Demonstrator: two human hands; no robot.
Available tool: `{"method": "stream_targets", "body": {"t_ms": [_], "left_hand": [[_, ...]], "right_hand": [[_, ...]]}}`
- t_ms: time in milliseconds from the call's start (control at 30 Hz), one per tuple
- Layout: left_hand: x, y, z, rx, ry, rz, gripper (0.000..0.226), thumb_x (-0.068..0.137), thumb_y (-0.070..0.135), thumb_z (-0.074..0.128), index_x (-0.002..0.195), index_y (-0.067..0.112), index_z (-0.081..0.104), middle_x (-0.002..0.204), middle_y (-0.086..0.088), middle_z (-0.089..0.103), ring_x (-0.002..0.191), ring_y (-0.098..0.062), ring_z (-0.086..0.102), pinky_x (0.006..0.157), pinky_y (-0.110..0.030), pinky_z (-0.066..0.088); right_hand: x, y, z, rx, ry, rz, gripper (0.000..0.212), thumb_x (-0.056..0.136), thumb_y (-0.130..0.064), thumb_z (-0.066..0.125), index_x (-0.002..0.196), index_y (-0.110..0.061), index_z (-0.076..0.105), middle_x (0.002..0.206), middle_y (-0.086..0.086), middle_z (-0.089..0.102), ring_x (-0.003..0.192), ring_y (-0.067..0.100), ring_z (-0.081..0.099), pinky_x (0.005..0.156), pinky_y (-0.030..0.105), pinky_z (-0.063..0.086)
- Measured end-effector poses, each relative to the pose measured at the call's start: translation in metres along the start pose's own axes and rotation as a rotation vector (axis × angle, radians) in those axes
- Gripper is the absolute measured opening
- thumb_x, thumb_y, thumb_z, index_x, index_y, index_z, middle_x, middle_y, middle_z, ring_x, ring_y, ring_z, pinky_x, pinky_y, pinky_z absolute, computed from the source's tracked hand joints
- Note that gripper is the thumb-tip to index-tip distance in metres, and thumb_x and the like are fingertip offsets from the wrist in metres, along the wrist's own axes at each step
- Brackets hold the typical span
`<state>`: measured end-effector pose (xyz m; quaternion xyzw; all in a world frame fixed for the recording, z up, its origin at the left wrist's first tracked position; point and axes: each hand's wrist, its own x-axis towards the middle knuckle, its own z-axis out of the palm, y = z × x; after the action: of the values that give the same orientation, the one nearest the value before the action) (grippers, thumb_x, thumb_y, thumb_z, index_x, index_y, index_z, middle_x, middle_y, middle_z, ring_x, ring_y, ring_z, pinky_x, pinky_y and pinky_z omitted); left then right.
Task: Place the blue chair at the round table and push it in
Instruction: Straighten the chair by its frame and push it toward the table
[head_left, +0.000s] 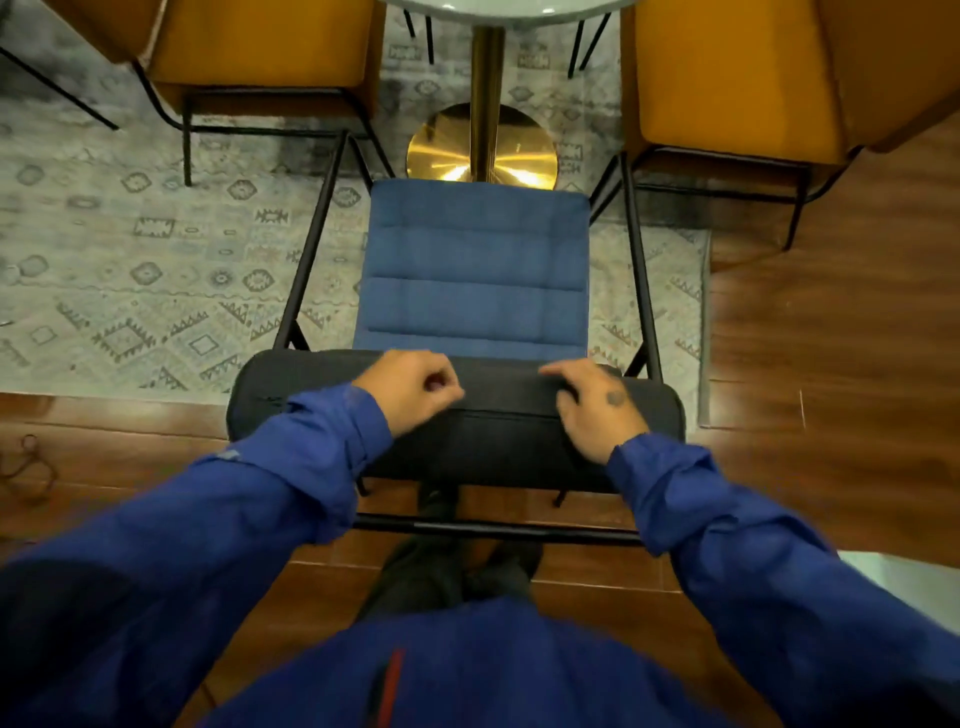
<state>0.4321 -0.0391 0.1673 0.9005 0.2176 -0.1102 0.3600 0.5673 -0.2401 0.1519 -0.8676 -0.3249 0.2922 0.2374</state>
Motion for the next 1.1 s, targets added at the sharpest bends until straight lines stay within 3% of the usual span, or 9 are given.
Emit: {"method": "stream_targets", "body": {"t_ms": [200, 300, 433, 533, 667, 867, 1100], "left_hand": [[-0.040, 0.005, 0.045, 0.060, -0.298, -0.011, 0.024, 0.076, 0.035, 0.072, 0.095, 0.019, 0.070, 0.083, 0.001, 0.070, 0.081, -0.014, 0.064, 0.081, -0.027, 0.052], [-0.051, -0.007, 0.064, 0.078, -0.436, -0.040, 0.038, 0.073, 0.039, 0.074, 0.106, 0.022, 0.066, 0.095, 0.001, 0.068, 0.087, -0.014, 0.062, 0.085, -0.028, 0.051], [-0.062, -0.029, 0.087, 0.178, -0.554, -0.110, 0.043, 0.075, 0.043, 0.070, 0.112, 0.021, 0.062, 0.112, -0.004, 0.066, 0.097, -0.019, 0.060, 0.089, -0.033, 0.050], [-0.073, -0.046, 0.104, 0.230, -0.554, -0.194, 0.041, 0.079, 0.058, 0.057, 0.096, 0.021, 0.063, 0.099, -0.004, 0.065, 0.090, -0.024, 0.061, 0.080, -0.035, 0.050], [-0.074, -0.057, 0.110, 0.196, -0.571, -0.162, 0.044, 0.079, 0.067, 0.048, 0.078, 0.024, 0.056, 0.074, 0.004, 0.055, 0.073, -0.021, 0.057, 0.069, -0.032, 0.046], [-0.058, -0.061, 0.107, 0.138, -0.642, -0.106, 0.034, 0.081, 0.062, 0.052, 0.066, 0.031, 0.048, 0.066, 0.007, 0.047, 0.062, -0.014, 0.047, 0.058, -0.025, 0.039], [-0.013, -0.057, 0.061, 0.156, -0.495, -0.036, 0.050, 0.082, 0.058, 0.053, 0.090, 0.010, 0.064, 0.075, -0.002, 0.055, 0.069, -0.018, 0.052, 0.061, -0.026, 0.041]], "right_hand": [[-0.056, -0.006, 0.024, -0.055, -0.039, -0.169, 0.028, 0.089, -0.013, 0.051, 0.113, -0.015, 0.065, 0.113, 0.006, 0.059, 0.109, 0.022, 0.048, 0.099, 0.030, 0.035], [-0.070, 0.004, 0.039, -0.075, -0.207, -0.145, 0.029, 0.091, -0.027, 0.055, 0.116, -0.017, 0.063, 0.113, 0.007, 0.061, 0.109, 0.024, 0.054, 0.095, 0.033, 0.040], [-0.082, 0.023, 0.062, -0.184, -0.490, -0.030, 0.046, 0.088, -0.054, 0.051, 0.119, -0.021, 0.059, 0.118, 0.007, 0.061, 0.110, 0.026, 0.055, 0.094, 0.037, 0.044], [-0.087, 0.036, 0.076, -0.259, -0.563, 0.028, 0.048, 0.087, -0.062, 0.045, 0.109, -0.021, 0.057, 0.109, 0.010, 0.064, 0.104, 0.032, 0.057, 0.089, 0.043, 0.048], [-0.082, 0.044, 0.079, -0.301, -0.575, -0.029, 0.049, 0.088, -0.065, 0.037, 0.101, -0.020, 0.053, 0.101, 0.009, 0.063, 0.094, 0.031, 0.059, 0.082, 0.045, 0.050], [-0.076, 0.052, 0.080, -0.308, -0.508, -0.075, 0.051, 0.085, -0.071, 0.033, 0.102, -0.026, 0.051, 0.103, 0.005, 0.063, 0.096, 0.030, 0.059, 0.081, 0.044, 0.049], [-0.029, 0.037, 0.055, -0.295, -0.347, -0.133, 0.049, 0.086, -0.069, 0.034, 0.103, -0.028, 0.054, 0.098, 0.001, 0.066, 0.093, 0.024, 0.061, 0.081, 0.039, 0.049]]}}
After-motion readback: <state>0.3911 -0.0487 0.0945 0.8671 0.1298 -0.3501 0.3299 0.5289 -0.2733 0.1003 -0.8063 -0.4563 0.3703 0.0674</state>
